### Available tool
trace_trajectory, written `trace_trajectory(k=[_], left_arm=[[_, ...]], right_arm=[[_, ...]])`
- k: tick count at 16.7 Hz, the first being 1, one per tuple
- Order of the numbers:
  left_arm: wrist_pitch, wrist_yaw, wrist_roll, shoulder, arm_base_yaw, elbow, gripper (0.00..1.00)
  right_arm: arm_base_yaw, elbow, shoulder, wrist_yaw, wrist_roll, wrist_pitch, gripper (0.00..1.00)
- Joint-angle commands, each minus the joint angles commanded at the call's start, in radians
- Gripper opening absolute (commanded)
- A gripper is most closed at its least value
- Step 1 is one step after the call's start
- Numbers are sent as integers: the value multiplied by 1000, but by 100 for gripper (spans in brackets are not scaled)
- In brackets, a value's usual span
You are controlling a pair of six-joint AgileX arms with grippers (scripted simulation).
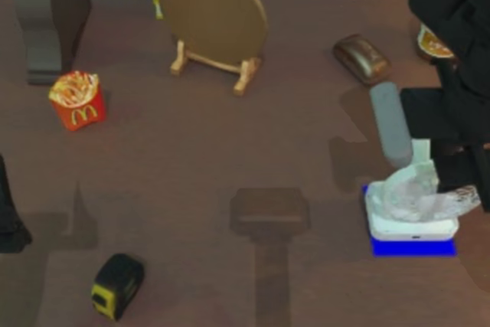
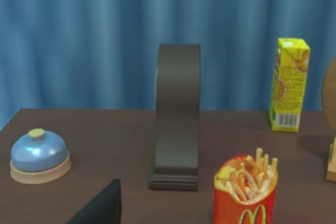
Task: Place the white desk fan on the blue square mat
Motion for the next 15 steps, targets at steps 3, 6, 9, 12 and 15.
trace_trajectory(k=[3, 6, 9, 12, 15], left_arm=[[0, 0, 0, 0, 0, 0, 100], [0, 0, 0, 0, 0, 0, 100], [0, 0, 0, 0, 0, 0, 100], [0, 0, 0, 0, 0, 0, 100], [0, 0, 0, 0, 0, 0, 100]], right_arm=[[0, 0, 0, 0, 0, 0, 15], [0, 0, 0, 0, 0, 0, 38], [0, 0, 0, 0, 0, 0, 60], [0, 0, 0, 0, 0, 0, 83], [0, 0, 0, 0, 0, 0, 100]])
